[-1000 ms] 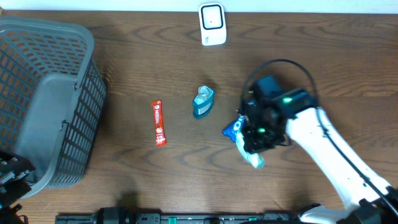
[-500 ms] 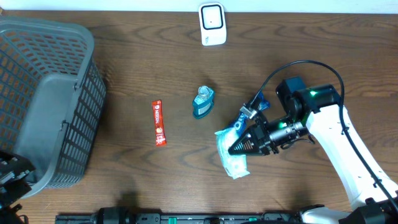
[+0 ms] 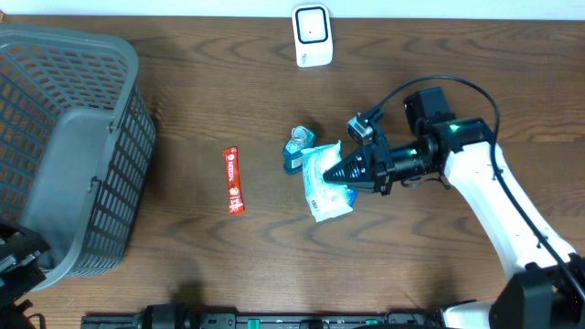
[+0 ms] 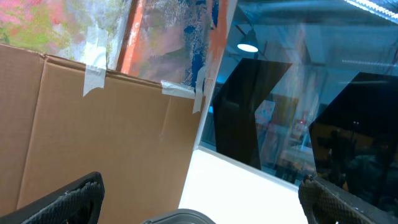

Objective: Scan the item barcode
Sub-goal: 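Lift wipes pack with right gripper and carry it toward the scanner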

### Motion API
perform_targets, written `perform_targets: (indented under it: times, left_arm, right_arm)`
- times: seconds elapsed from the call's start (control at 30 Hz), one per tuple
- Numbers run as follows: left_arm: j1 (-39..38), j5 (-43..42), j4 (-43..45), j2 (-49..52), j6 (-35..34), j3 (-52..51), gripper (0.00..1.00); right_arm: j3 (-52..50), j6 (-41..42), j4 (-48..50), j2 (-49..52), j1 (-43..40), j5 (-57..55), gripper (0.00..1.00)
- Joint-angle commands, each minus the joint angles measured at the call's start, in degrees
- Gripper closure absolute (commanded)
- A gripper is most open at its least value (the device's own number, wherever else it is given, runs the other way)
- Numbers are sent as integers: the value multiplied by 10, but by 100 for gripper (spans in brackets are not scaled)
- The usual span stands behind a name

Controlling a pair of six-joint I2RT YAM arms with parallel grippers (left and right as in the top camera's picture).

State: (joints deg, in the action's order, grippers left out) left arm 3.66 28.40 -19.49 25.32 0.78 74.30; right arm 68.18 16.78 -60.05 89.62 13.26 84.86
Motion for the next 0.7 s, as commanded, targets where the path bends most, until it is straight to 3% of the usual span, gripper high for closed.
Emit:
perform_targets:
  times: [0.0, 0.2, 0.33, 0.53, 0.67]
  left_arm:
    - [3, -5, 3, -5, -11, 2, 0]
    - [3, -6, 9, -31, -11, -11, 0]
    - [3, -18, 23, -101, -11, -35, 1]
    - [3, -183, -7, -179, -15, -39, 1]
    - [3, -205, -20, -206, -16, -40, 1]
  right_arm:
    - [4, 14, 11, 8, -5, 46, 99]
    - [4, 14, 15, 8, -6, 46, 99]
    - [4, 14, 15, 8, -6, 46, 99]
    - [4, 16, 16, 8, -6, 46, 99]
    - [4, 16, 34, 8, -6, 46, 99]
